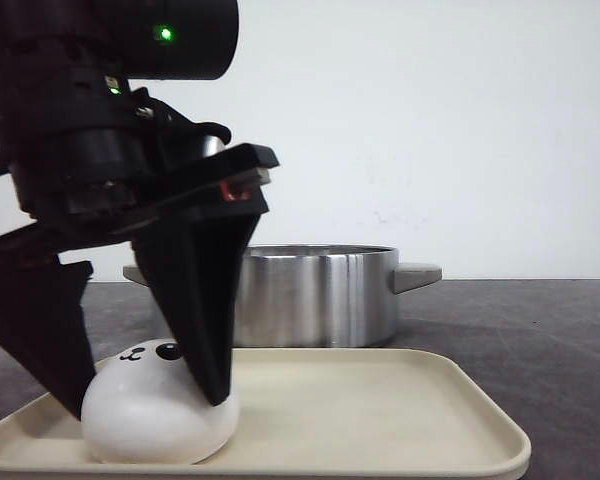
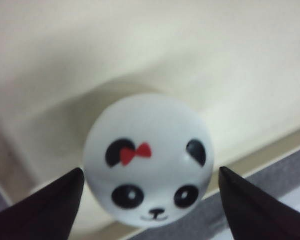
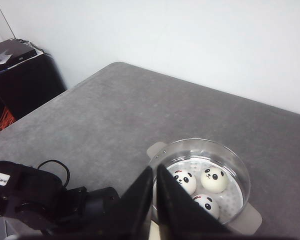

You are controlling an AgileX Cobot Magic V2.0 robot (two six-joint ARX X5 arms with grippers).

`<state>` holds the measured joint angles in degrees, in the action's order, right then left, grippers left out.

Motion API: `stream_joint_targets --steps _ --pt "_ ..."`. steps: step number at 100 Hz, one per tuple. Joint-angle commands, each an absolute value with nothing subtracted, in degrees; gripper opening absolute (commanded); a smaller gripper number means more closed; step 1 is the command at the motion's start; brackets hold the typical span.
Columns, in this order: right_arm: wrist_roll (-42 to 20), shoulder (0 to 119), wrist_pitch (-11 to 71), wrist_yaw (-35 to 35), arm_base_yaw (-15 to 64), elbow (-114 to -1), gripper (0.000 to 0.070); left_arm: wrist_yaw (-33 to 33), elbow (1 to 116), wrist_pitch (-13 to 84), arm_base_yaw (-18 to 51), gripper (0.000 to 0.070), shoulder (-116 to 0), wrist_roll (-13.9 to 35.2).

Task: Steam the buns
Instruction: 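Lower the left gripper onto the last bun on the tray and grasp, then lift the last bun with the left gripper over the pot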

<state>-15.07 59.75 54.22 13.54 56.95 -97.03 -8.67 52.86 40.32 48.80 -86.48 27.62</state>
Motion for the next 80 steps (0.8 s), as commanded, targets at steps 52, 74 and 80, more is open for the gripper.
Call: stream_joint_targets --steps 52,74,80 --pt "-16.05 60.2 54.54 13.58 57.58 -98.08 0.0006 -7.53 53.91 38.92 49.63 0.001 -89.3 23.64" --pt "-16.05 60.2 55.11 13.58 57.58 -98.08 0.0006 -7.51 61.56 39.38 49.63 0.001 -83.07 23.59" --pt "-16.05 60.2 55.11 13.58 57.58 -98.08 0.0006 -7.51 65.17 38.76 49.41 0.001 -81.87 23.16"
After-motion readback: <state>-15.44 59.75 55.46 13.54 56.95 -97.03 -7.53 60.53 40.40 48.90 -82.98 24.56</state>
